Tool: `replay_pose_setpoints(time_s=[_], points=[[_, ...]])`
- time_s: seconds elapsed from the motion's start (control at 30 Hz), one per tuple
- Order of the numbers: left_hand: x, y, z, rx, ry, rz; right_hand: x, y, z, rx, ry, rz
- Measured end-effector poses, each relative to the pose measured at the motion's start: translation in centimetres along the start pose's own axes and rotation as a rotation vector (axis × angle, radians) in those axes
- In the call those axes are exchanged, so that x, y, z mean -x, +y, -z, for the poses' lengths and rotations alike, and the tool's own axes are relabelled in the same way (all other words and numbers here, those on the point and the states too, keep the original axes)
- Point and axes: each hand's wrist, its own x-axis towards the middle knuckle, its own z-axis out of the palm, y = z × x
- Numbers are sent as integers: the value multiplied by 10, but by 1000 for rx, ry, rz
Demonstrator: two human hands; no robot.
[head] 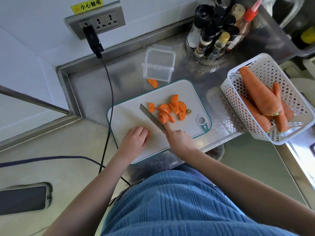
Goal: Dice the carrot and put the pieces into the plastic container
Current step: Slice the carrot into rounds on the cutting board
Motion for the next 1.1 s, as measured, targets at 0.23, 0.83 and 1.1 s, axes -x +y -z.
replay_pose_setpoints(time_s=[0.23, 0.83, 1.1], points=[[2, -2, -1, -50, -31, -32, 4, -14, -13, 35, -16, 62], [1, -3, 1, -30, -21, -40, 7, -26, -26, 90, -43, 63], [3, -4, 0, -13, -15, -35, -3, -37, -28, 75, -66, 26]])
